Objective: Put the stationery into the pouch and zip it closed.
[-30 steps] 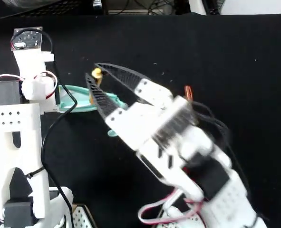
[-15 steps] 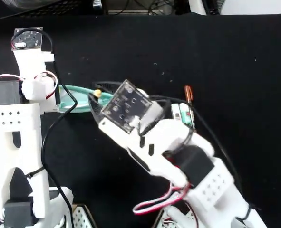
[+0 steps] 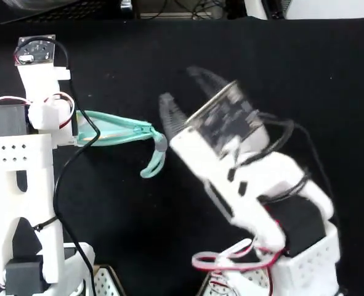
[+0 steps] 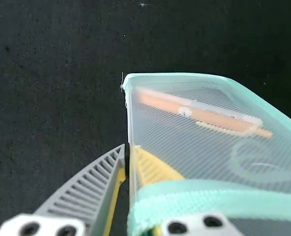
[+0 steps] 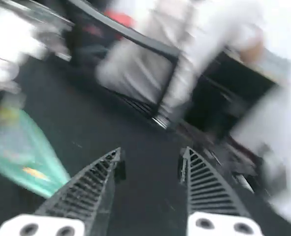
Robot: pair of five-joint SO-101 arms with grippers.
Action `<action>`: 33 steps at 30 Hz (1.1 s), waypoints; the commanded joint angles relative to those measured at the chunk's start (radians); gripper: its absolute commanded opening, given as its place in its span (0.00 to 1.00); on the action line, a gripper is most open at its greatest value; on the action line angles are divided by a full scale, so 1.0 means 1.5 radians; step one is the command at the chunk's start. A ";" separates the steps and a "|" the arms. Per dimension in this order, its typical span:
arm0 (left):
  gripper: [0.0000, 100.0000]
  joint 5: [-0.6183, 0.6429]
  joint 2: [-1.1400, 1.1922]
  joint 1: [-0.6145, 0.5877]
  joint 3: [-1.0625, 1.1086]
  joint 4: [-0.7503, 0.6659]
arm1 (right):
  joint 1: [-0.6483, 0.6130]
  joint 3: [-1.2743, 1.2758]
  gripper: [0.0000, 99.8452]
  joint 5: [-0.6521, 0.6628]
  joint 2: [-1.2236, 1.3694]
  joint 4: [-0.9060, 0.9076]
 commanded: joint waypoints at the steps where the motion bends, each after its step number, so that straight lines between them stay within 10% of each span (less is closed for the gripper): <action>1: 0.03 0.000 0.002 0.002 0.003 0.005 | 0.169 0.094 0.18 0.000 0.042 0.004; 20: 0.03 0.000 0.002 0.002 0.003 0.005 | 0.250 0.037 0.20 0.044 0.713 -0.086; 33: 0.03 0.000 0.002 0.002 0.003 0.005 | 0.241 -0.010 0.18 0.115 0.822 -0.049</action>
